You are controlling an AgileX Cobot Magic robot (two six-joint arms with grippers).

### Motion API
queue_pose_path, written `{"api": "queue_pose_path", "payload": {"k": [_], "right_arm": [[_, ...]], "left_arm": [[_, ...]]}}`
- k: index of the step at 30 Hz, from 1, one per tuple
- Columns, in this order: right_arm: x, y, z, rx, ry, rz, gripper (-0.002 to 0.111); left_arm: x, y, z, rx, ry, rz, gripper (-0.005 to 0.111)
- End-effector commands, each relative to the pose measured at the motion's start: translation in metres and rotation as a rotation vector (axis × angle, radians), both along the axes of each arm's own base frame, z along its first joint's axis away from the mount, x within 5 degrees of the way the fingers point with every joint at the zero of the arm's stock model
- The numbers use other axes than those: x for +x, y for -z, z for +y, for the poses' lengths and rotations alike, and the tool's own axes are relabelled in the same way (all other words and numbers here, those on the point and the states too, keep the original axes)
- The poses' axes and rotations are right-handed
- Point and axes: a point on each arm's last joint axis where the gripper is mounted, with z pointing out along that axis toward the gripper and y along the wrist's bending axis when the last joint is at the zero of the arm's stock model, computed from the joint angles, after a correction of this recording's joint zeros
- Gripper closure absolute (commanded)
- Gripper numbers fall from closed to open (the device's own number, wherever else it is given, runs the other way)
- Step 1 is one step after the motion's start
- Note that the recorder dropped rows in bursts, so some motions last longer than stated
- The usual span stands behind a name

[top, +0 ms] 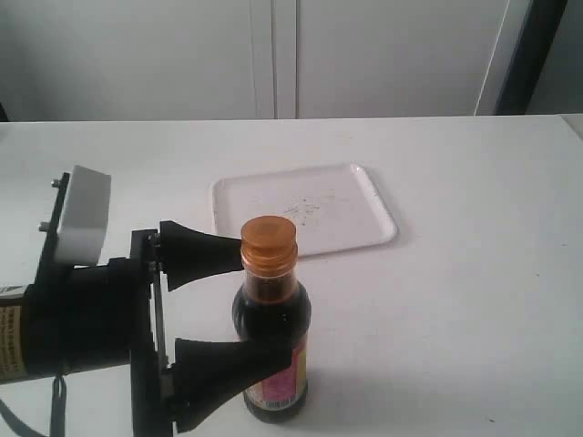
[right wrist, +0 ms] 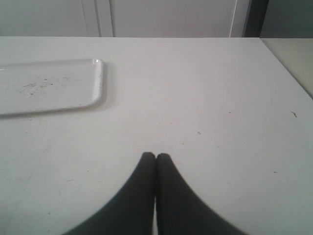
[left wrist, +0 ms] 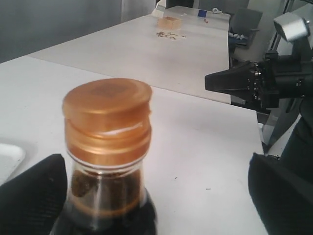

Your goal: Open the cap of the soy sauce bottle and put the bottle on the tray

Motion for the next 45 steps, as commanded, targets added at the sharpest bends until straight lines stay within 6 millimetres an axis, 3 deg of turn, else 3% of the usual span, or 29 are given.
{"api": "queue_pose_path", "payload": {"k": [1,21,38,41,45], "right_arm": [[0.0,0.001,0.0,-0.002,0.003,-0.003,0.108],[0.0,0.001,0.0,-0.002,0.003,-0.003,0.108],[0.0,0.001,0.0,-0.002,0.003,-0.003,0.108],[0.0,0.001,0.0,-0.002,0.003,-0.003,0.108],[0.0,0.001,0.0,-0.002,0.003,-0.003,0.108]], "left_arm": [[0.008,0.003,-0.008,0.005,0.013,0.007,0.002],[0.023,0.057,-0.02,0.155,0.008,0.026,0.002],[0.04,0.073,-0.03,0.181,-0.018,0.04,0.003],[0.037,0.074,-0.03,0.192,0.011,0.027,0.019],[0.031,0.076,-0.031,0.225,0.092,-0.031,0.07]]}}
